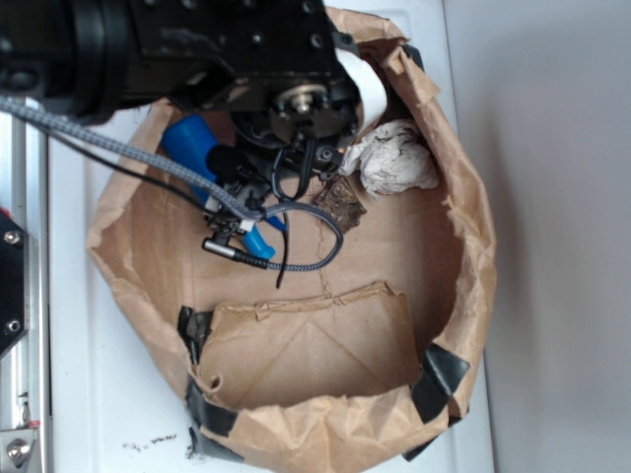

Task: Grab the blue bottle.

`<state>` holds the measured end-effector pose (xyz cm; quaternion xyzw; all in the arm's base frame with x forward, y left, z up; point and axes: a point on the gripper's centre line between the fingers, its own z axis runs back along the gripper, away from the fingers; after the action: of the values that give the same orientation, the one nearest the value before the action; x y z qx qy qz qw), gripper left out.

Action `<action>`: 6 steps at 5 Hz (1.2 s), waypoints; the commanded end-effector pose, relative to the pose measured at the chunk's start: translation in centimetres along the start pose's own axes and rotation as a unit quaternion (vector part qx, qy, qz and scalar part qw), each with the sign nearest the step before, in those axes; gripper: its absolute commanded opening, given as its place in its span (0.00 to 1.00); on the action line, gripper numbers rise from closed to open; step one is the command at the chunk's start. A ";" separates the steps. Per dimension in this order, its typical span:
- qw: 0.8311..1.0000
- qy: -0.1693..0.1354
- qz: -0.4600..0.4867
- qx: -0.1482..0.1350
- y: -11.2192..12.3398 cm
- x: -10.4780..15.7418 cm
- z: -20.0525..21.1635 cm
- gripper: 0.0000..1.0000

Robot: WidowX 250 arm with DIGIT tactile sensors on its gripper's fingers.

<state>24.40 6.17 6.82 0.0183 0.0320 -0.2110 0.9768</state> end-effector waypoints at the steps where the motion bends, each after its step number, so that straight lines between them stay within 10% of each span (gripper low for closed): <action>1: 0.999 -0.007 -0.040 0.010 -1.4 0.8 -1.9 1.00; 3: 0.999 0.012 -0.036 0.001 -2.0 1.8 -5.7 1.00; 4: 0.999 -0.016 -0.028 0.010 -2.0 1.7 -4.4 0.00; 6: 0.998 -0.063 -0.008 0.007 -0.1 1.4 0.6 0.00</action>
<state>24.98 5.23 5.88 -0.0027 -0.0046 -0.2213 0.9752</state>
